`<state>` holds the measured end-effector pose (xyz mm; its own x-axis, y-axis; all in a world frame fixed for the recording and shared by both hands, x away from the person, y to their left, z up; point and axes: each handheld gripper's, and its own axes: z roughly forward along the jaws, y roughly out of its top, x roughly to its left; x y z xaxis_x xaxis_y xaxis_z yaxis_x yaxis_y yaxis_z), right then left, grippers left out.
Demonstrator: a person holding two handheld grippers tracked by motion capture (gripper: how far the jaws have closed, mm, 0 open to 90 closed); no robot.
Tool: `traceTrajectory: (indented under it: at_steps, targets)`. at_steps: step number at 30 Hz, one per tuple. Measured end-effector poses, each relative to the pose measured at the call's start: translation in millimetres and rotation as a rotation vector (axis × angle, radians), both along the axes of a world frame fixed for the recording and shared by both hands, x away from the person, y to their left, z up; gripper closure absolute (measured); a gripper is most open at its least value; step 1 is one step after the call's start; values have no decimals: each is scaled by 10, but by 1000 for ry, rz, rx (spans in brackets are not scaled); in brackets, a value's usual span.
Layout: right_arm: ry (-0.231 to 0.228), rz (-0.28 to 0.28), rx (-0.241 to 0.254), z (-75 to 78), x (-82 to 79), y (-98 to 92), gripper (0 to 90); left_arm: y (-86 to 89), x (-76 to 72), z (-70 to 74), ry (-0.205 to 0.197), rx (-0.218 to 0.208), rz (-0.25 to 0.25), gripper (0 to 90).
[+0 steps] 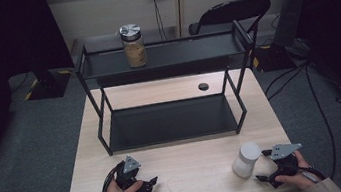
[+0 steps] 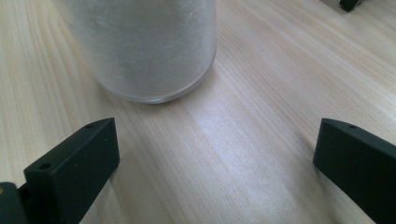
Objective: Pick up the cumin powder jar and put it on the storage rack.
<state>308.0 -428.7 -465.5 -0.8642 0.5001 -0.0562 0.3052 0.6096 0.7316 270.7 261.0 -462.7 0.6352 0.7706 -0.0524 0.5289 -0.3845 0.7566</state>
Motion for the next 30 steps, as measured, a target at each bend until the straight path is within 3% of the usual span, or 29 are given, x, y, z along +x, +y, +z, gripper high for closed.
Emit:
traceTrajectory:
  at_steps: [19,30]
  targets:
    - [0,0,0,0,0,0,0,-51,6,-22,21,46,-11,16]
    - [0,0,0,0,0,0,0,-94,-15,-33,7,72,-18,5]
